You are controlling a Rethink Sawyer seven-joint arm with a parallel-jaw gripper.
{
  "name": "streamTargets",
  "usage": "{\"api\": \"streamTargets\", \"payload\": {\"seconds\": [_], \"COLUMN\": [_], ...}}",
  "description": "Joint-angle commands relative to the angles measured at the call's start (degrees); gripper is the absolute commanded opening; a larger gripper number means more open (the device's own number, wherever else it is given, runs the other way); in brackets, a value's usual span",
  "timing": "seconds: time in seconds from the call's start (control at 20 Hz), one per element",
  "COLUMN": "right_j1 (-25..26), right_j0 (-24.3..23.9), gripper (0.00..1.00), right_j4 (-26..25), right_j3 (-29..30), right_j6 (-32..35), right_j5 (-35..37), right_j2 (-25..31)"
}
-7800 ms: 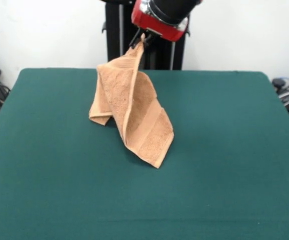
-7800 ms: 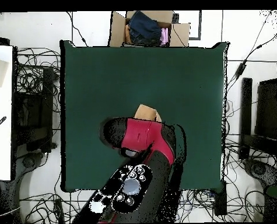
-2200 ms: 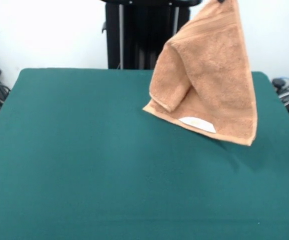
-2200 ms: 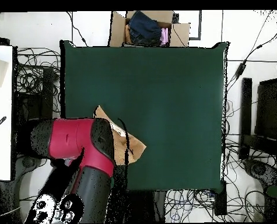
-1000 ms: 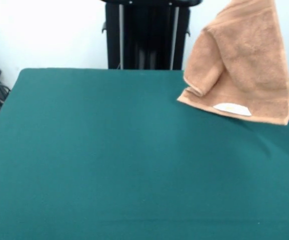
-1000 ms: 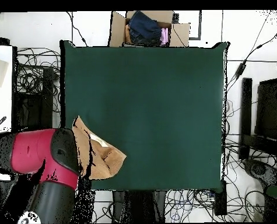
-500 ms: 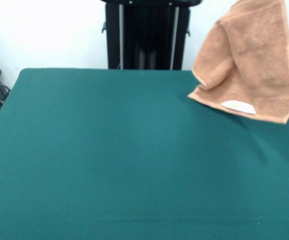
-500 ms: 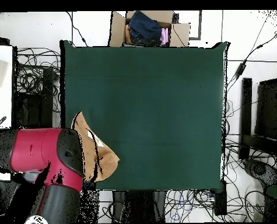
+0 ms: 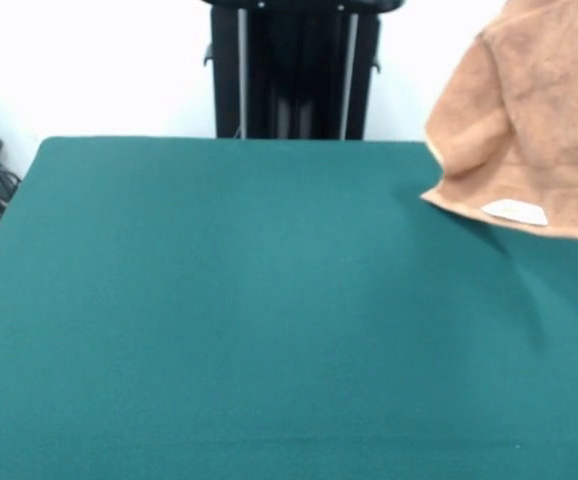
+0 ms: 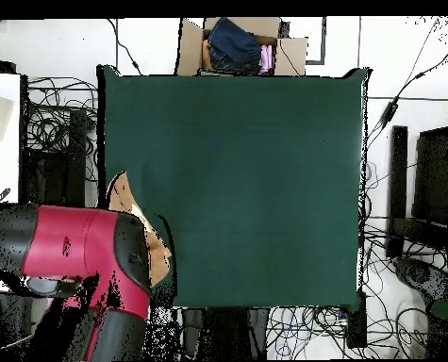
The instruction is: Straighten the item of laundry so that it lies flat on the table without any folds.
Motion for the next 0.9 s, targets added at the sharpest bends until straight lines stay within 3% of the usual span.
{"api": "streamTargets", "payload": {"seconds": [0.05, 0.45, 0.9], "right_j1": [-2.14, -4.21, -4.77], "right_j0": [-3.88, -7.30, -17.26], "gripper": [0.00, 0.00, 0.00], "right_j4": [7.22, 8.31, 7.39], "right_j3": [12.29, 15.35, 21.27], "right_j6": [4.74, -0.52, -13.05], "right_j5": [-7.41, -7.78, -11.90], "right_j2": [6.91, 7.85, 11.79]}}
